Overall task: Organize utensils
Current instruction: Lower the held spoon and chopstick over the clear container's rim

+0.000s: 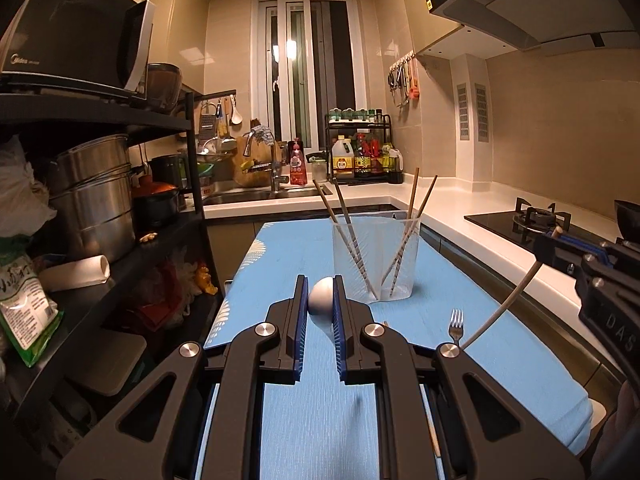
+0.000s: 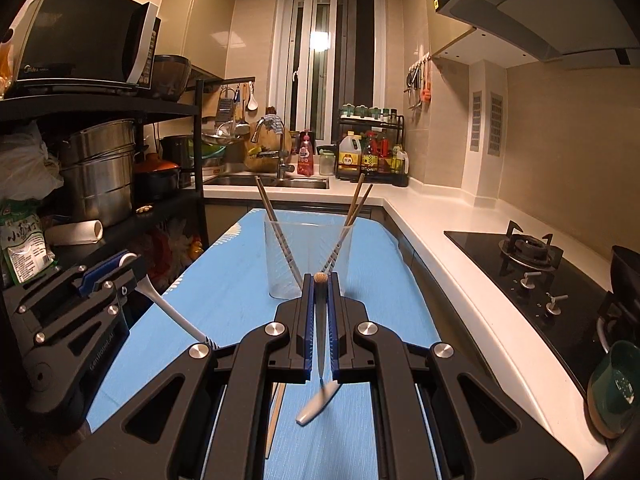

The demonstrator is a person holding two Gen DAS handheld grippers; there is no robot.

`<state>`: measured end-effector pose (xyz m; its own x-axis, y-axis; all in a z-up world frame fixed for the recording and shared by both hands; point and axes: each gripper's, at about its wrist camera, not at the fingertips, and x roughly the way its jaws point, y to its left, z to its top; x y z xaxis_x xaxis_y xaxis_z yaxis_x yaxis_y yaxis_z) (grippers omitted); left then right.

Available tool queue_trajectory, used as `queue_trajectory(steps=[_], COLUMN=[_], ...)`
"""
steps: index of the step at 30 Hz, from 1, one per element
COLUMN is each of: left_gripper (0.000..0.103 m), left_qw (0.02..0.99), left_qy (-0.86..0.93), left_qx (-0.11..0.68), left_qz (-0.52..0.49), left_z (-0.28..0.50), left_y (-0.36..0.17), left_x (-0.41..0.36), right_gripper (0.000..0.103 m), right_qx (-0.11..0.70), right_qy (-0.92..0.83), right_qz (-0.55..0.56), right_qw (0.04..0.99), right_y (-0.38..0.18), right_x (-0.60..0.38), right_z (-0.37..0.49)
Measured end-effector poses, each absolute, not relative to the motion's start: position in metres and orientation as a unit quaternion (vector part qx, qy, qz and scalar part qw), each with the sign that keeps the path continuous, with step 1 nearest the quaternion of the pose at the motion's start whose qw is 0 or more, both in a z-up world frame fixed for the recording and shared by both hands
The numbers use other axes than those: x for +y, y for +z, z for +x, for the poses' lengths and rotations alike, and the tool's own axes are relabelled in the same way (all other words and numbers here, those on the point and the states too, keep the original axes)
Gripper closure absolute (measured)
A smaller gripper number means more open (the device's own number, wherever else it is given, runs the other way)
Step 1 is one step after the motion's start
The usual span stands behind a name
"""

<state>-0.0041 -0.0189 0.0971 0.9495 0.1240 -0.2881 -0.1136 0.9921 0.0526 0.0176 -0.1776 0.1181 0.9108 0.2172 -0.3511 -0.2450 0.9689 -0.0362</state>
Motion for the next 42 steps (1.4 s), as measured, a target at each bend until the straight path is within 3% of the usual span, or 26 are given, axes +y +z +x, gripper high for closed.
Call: queue_trajectory(steps=[14, 32, 37, 42], left_gripper=[0.091, 0.091, 0.091, 0.091], left_qw=[0.98, 0.977, 0.975, 0.969], left_qy=[0.058, 0.001, 0.001, 0.006], left_qx=[0.192, 0.214, 0.219, 0.244], left_qz=[0.017, 0.016, 0.028, 0.034], left_z=[0.061, 0.168, 0.203, 0.243], left_y=[0.139, 0.259, 0.261, 0.239], left_x=[-0.011, -0.004, -0.017, -0.02], right_gripper=[0.097, 0.097, 0.097, 0.097], right_qx=[0.188, 0.207, 0.199, 0.213], right_qy=[0.13, 0.164, 0.158, 0.15], right_qz=[-0.021, -0.033, -0.036, -0.036], right_qw=[0.973, 0.964, 0.966, 0.965], right_y=[0.151, 0.272, 0.285, 0.264], right_x=[-0.178, -0.16, -0.152, -0.149], right_z=[0.072, 0.176, 0.207, 0.24])
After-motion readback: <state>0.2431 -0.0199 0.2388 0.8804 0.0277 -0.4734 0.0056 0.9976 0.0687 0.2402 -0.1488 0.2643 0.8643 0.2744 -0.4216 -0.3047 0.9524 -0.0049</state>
